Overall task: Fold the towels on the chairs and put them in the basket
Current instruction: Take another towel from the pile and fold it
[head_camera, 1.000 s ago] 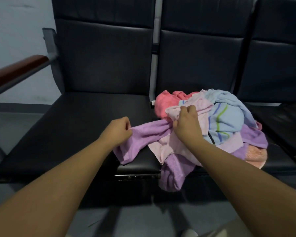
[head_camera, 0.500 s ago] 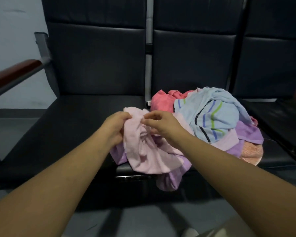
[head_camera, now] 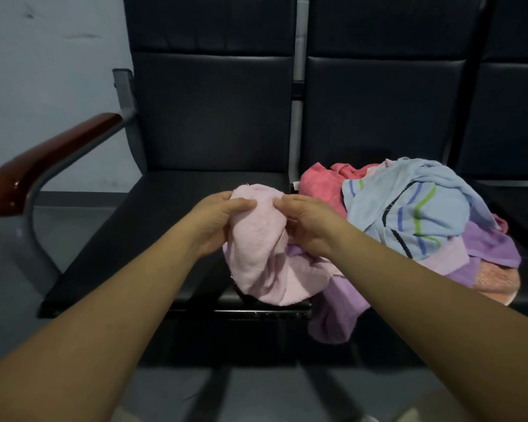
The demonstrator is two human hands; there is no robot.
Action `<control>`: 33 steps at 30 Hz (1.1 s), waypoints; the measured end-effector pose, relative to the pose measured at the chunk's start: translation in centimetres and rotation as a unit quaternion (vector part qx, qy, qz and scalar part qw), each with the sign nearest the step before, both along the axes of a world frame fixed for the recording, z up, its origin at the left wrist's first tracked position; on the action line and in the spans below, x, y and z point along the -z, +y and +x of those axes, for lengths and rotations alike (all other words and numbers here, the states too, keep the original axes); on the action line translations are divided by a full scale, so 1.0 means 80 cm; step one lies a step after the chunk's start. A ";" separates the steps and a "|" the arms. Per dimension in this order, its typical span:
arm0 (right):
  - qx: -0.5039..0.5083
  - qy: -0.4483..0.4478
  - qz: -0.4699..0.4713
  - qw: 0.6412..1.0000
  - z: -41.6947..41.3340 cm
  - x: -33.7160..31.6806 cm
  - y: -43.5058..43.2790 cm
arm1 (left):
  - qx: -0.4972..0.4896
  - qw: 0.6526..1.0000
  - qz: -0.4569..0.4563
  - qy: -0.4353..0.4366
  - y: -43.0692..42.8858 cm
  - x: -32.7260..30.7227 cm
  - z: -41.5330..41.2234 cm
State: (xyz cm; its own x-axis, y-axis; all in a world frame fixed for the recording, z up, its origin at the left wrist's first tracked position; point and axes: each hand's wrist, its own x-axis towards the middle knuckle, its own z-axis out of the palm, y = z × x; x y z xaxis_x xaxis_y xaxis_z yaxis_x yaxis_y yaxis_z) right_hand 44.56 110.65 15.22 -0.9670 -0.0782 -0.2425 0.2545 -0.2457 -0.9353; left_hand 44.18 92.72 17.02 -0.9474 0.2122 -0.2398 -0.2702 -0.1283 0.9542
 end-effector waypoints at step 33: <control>-0.086 0.007 -0.031 0.996 0.005 -0.027 -0.025 | -0.083 0.972 -0.183 0.117 -0.086 -0.003 0.001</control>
